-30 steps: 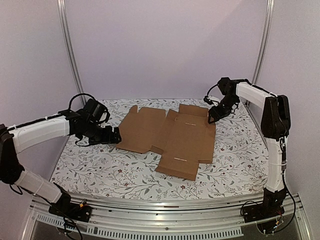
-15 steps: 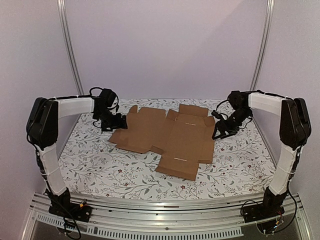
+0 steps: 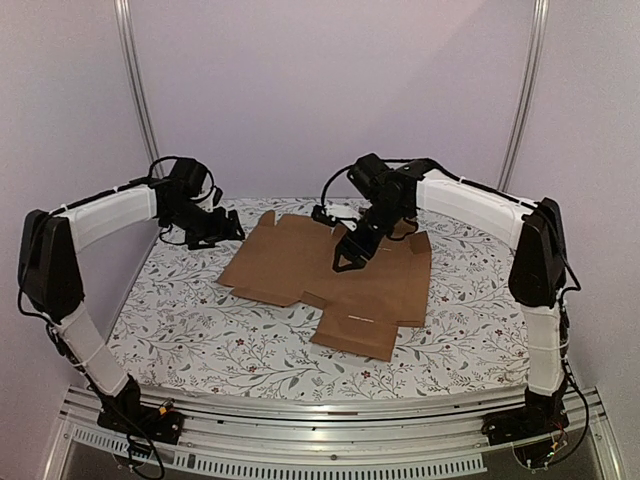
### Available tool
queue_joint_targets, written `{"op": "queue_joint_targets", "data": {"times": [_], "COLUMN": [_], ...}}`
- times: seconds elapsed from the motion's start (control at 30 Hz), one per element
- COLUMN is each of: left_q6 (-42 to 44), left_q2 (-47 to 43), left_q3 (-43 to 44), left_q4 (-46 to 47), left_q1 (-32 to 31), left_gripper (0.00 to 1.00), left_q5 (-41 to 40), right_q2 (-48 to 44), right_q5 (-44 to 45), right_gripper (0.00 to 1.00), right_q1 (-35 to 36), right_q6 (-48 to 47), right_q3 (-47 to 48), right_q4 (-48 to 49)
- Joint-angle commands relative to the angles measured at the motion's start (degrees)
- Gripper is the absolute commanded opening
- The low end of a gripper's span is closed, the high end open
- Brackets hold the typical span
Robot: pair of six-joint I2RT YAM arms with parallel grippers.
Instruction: Fold the paper box
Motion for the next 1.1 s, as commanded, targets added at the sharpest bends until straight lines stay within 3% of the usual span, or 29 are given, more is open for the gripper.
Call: {"op": "queue_joint_targets", "data": {"times": [0.0, 0.2, 0.3, 0.37, 0.4, 0.47, 0.53, 0.6, 0.83, 0.97, 1.07], "left_q6": [0.5, -0.1, 0.7, 0.9, 0.8, 0.9, 1.1, 1.5, 3.8, 5.0, 6.6], "left_q2": [-8.4, -18.2, -19.5, -19.9, -20.1, -20.4, -20.8, -21.3, -20.9, -18.6, -14.8], "left_q3": [-6.3, -12.6, -12.4, -12.4, -12.5, -12.4, -12.1, -11.5, -8.9, -8.6, -7.0], "left_q4": [-3.8, -2.9, -4.6, -4.8, -4.8, -5.0, -5.1, -5.6, -8.1, -7.8, -7.7], "left_q1": [-0.7, -0.7, -0.7, -0.7, -0.7, -0.7, -0.7, -0.7, -1.2, -3.5, -7.1], "left_gripper": [0.9, 0.9, 0.9, 0.9, 0.9, 0.9, 0.9, 0.9, 0.9, 0.9, 0.9], "left_q5": [0.3, -1.2, -2.2, -2.3, -2.3, -2.2, -2.2, -2.5, -1.4, -0.6, -0.6], "right_q2": [11.5, 19.1, 20.6, 21.7, 22.0, 22.4, 21.9, 18.9, 2.0, -7.0, -12.7], "right_q5": [1.8, 1.8, 2.6, 2.4, 1.9, 1.1, 0.7, 1.5, 9.3, 18.2, 26.6], "right_gripper": [0.7, 0.7, 0.65, 0.54, 0.45, 0.13, 0.0, 0.0, 0.0, 0.0, 0.07], "right_q1": [3.5, 6.4, 7.1, 7.3, 7.3, 7.5, 8.0, 9.4, 17.2, 19.1, 18.9], "right_q6": [-0.6, 0.7, 0.5, 0.2, -0.4, -1.7, -4.2, -8.8, -40.6, -48.4, -51.5], "right_q3": [9.8, 14.5, 14.6, 14.6, 14.6, 14.4, 12.7, 8.6, -16.5, -26.8, -32.0], "right_q4": [-4.5, -5.2, -5.3, -5.7, -5.9, -7.1, -7.9, -8.4, -11.8, -9.8, -6.4]}}
